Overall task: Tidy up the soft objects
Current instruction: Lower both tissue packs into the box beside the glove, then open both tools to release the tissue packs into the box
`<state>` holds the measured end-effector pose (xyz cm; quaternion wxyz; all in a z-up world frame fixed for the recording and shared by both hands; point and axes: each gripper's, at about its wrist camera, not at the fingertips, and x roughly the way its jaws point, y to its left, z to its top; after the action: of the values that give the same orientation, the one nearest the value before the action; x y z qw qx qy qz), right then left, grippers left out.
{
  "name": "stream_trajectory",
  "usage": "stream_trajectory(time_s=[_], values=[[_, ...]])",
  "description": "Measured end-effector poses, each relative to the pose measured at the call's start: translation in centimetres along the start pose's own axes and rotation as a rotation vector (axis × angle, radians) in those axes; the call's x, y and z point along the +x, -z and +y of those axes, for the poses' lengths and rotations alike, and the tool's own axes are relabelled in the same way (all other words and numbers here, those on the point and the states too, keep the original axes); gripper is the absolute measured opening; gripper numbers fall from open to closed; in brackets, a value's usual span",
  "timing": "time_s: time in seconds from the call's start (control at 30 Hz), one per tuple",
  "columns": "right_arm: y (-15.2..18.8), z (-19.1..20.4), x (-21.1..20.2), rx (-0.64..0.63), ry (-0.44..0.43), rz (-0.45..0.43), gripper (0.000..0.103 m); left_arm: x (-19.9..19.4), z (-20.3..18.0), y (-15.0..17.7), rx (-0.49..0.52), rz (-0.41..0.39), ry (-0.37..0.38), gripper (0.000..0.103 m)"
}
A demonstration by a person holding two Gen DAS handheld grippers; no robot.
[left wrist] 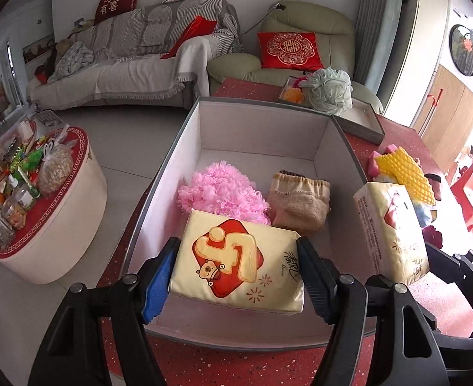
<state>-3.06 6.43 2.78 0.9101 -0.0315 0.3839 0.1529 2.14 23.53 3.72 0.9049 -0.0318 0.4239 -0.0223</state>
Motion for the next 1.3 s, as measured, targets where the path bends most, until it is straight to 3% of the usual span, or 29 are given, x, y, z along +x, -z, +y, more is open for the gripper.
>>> stream_trajectory(time_s=[0.43, 1.3], values=[[-0.9, 0.4, 1.9, -0.021, -0.041, 0.044, 0.059, 1.6, 0.9, -0.6, 0.018, 0.066, -0.016, 0.073], [-1.7, 2.4, 4.8, -0.17, 0.032, 0.118, 0.059, 3.8, 1.3, -1.4, 0.056, 0.127, -0.014, 0.073]])
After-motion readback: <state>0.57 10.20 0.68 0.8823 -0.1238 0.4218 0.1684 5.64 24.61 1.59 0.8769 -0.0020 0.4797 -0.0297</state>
